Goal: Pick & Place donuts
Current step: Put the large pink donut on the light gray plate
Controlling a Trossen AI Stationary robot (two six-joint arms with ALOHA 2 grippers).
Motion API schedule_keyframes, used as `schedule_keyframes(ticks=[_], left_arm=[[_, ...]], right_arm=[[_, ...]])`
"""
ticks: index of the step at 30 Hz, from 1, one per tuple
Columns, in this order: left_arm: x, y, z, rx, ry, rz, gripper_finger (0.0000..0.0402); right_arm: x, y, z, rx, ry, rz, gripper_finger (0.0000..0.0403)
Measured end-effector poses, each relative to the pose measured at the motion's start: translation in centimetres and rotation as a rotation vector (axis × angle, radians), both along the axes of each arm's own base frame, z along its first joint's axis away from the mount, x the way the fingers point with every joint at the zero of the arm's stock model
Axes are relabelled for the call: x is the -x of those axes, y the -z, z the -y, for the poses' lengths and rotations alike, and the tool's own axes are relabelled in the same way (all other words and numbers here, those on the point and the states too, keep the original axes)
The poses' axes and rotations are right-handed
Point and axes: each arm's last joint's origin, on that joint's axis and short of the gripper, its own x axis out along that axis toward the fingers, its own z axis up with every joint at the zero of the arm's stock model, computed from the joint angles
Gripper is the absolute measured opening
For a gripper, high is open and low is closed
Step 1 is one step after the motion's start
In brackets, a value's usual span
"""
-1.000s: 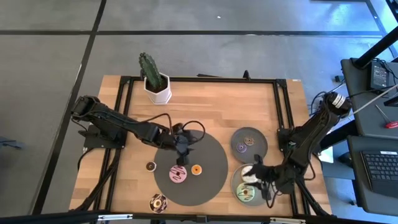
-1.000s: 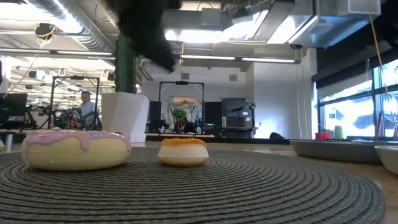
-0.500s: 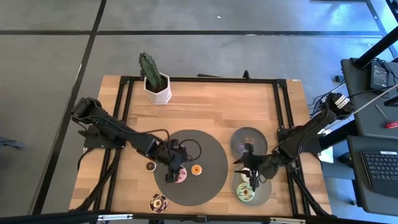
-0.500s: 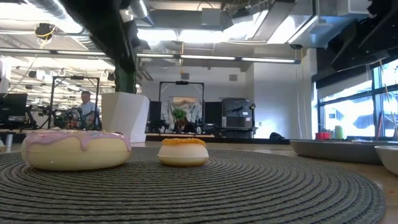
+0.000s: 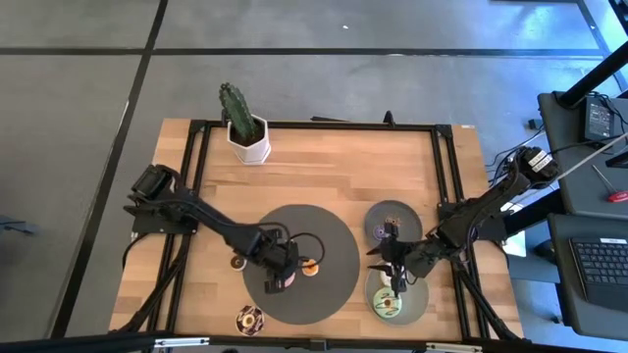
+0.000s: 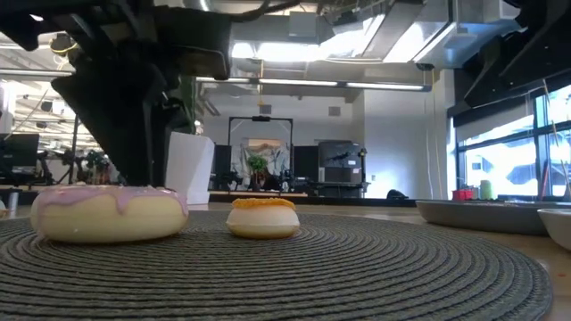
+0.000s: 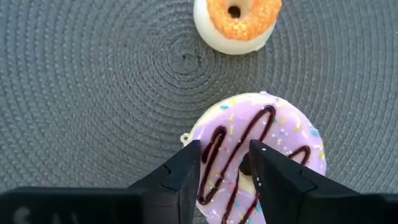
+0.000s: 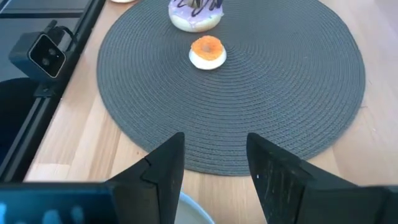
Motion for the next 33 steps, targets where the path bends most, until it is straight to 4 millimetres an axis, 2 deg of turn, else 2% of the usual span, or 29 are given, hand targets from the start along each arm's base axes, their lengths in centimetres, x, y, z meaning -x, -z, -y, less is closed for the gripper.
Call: schedule_keyframes(ticks=[10, 14, 27, 33], left_arm=[[0.20, 0.08, -0.25, 0.002, 0.007, -0.034, 0.0069], [0.46, 0.16, -0.20, -0.003, 0.019, -0.059, 0.0063], [0.49, 0.19, -0.11, 0.004, 0.083, -0.066, 0.0137], [0.61, 0.23, -0.09, 0.016, 0.091, -0.082, 0.0154]], right_arm=[[-0.63, 0.01, 0.95, 0.019, 0.032, 0.002, 0.0174], [-0.66, 0.01, 0.99, 0.034, 0.023, 0.003, 0.0174], [-0.66, 0.01, 0.99, 0.034, 0.023, 0.003, 0.0174], [-0.66, 0.01, 0.99, 0.033, 0.023, 0.003, 0.0174]])
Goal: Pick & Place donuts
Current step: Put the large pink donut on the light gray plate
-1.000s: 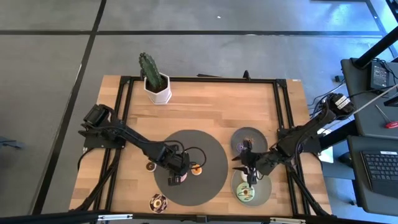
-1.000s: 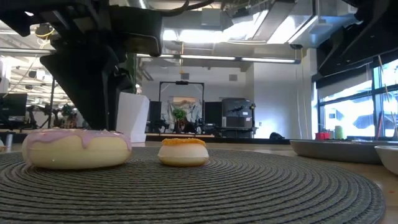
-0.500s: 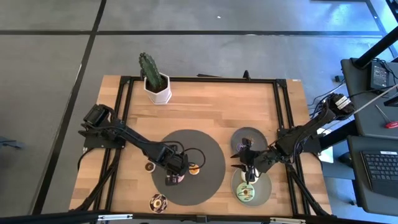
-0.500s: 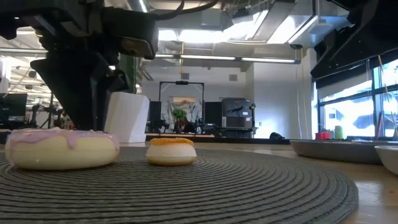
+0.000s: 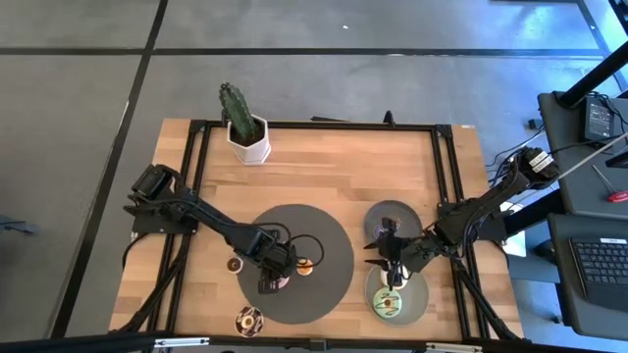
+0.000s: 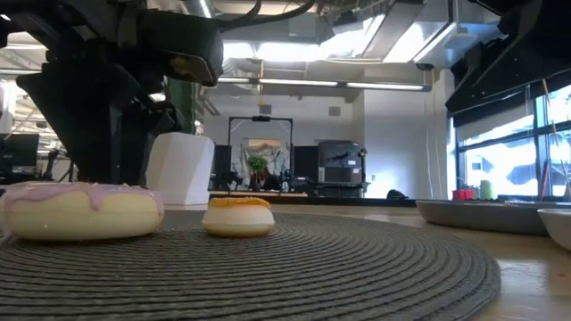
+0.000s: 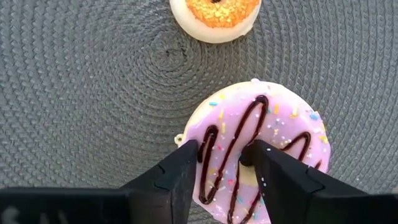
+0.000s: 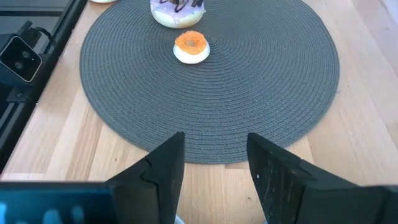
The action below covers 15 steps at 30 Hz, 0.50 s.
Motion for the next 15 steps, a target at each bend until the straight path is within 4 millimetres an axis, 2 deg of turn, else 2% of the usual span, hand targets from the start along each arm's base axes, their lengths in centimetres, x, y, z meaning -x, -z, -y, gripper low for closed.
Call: schedule_keyframes(ticks=[6, 15], left_arm=[[-0.04, 0.00, -0.10, -0.039, 0.013, 0.016, 0.0134], [-0.04, 0.01, -0.10, -0.054, 0.065, 0.021, 0.0064]], right_arm=[[0.00, 0.00, 0.00, 0.000, 0.000, 0.000, 0.0174], [0.00, 0.00, 0.00, 0.003, -0.002, 0.000, 0.0174]])
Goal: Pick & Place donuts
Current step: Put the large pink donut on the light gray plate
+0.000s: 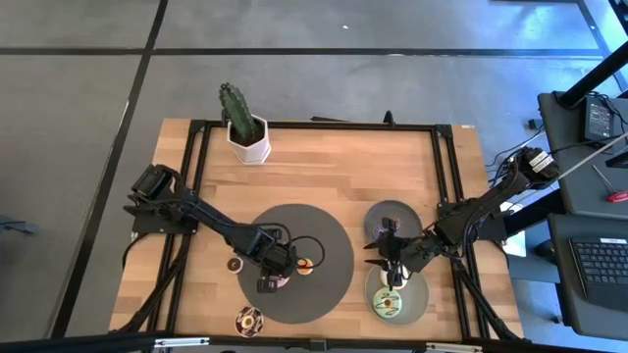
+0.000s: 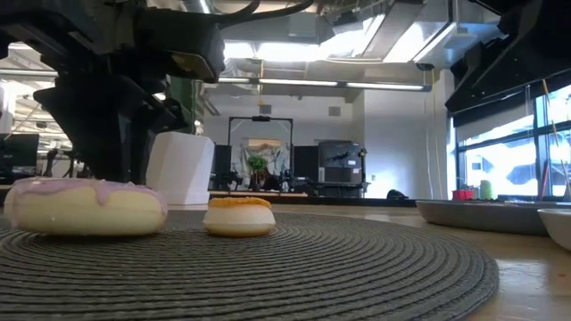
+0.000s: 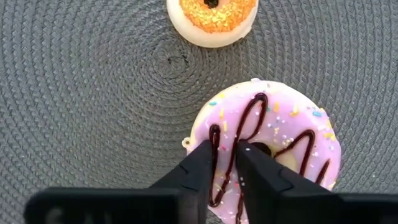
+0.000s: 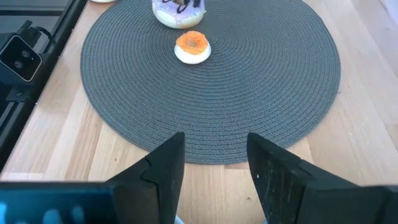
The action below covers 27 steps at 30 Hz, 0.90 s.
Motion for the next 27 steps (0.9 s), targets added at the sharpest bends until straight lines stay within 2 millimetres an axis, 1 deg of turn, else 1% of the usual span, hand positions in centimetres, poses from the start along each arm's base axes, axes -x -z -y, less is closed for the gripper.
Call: schedule_keyframes(ticks=[6, 9, 12, 16, 19, 22, 27], left_arm=[[0.0, -0.2, -0.1, 0.003, 0.017, 0.002, 0.0011], [-0.3, -1.6, -0.5, -0.023, -0.011, 0.017, 0.0008], [-1.0, -3.4, -1.0, -0.117, -0.064, 0.105, 0.0008], [-2.3, -4.9, -2.1, -0.311, -0.193, 0.262, 0.0005], [-3.3, -5.5, -3.0, -0.431, -0.321, 0.399, 0.0007], [-4.0, -6.1, -3.9, -0.529, -0.409, 0.508, 0.0006], [-5.2, -6.9, -4.8, -0.584, -0.411, 0.598, 0.0006]], right_arm=[[0.0, 0.0, 0.0, 0.018, -0.015, 0.004, 0.0174], [-0.3, -0.2, 0.1, 0.003, -0.005, 0.028, 0.0174], [-0.8, -0.5, 0.5, 0.013, 0.002, 0.059, 0.0174], [-1.5, -0.9, 1.3, 0.098, 0.007, 0.116, 0.0174], [-2.2, -1.3, 2.1, 0.184, 0.035, 0.165, 0.0175], [-2.8, -1.9, 2.9, 0.269, 0.051, 0.218, 0.0175], [-3.7, -2.7, 4.1, 0.385, 0.056, 0.286, 0.0184]])
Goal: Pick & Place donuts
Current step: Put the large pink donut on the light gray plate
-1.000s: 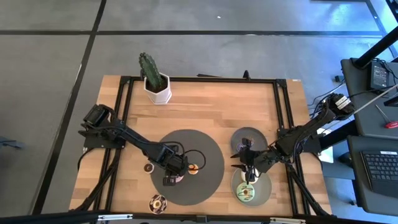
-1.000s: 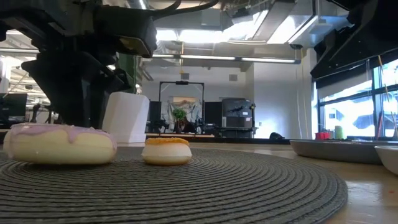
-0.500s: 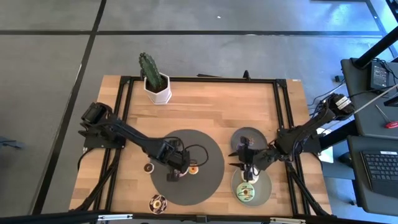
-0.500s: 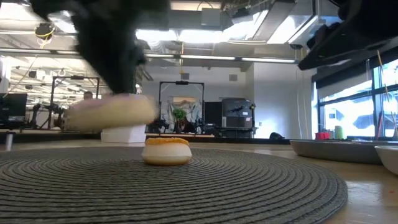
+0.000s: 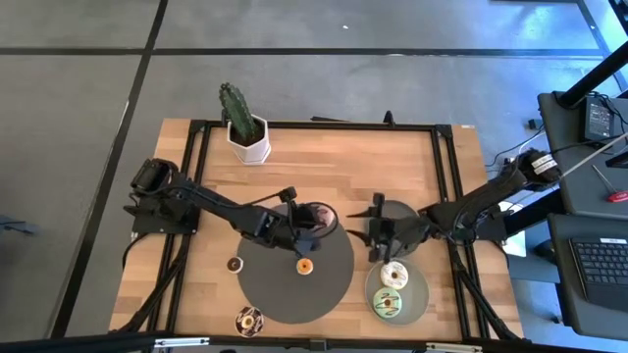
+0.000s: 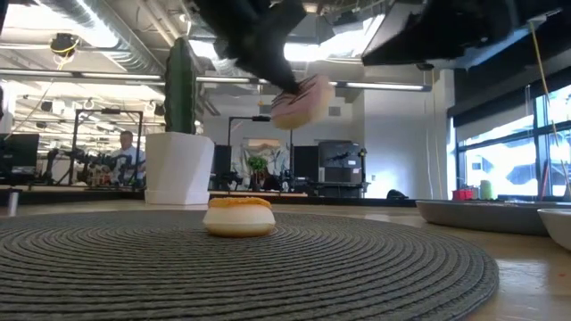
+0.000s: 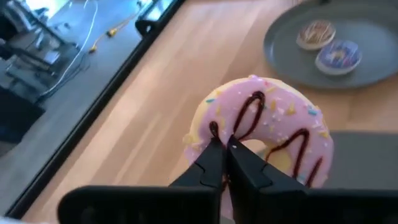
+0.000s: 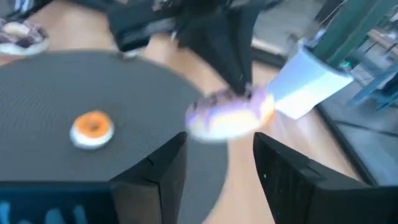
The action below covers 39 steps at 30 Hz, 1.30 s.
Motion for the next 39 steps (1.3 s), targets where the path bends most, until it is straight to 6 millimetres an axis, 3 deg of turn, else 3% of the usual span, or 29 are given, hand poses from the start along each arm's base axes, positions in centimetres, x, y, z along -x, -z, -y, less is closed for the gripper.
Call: schedule_keyframes(ticks=[4, 13, 22, 34, 39], left_arm=[[-0.7, -0.6, -0.4, -0.023, 0.021, 0.051, 0.0006], [-0.9, -1.0, -0.9, -0.101, -0.047, 0.084, 0.0005], [-0.9, -1.0, -0.9, -0.106, -0.053, 0.087, 0.0006], [-1.0, -1.2, -0.6, -0.098, -0.046, 0.111, 0.0006], [-1.0, -1.2, -0.5, -0.096, -0.044, 0.114, 0.0006]], right_arm=[[-0.6, -0.7, 0.9, -0.001, 0.031, 0.063, 0.0201], [-1.6, 0.0, 2.1, 0.072, 0.050, 0.050, 0.0209], [-2.9, 1.0, 2.1, 0.146, 0.078, 0.071, 0.0209], [-3.1, 1.1, 2.3, 0.128, 0.115, 0.097, 0.0209], [-3.1, 1.0, 2.3, 0.085, 0.131, 0.114, 0.0186]])
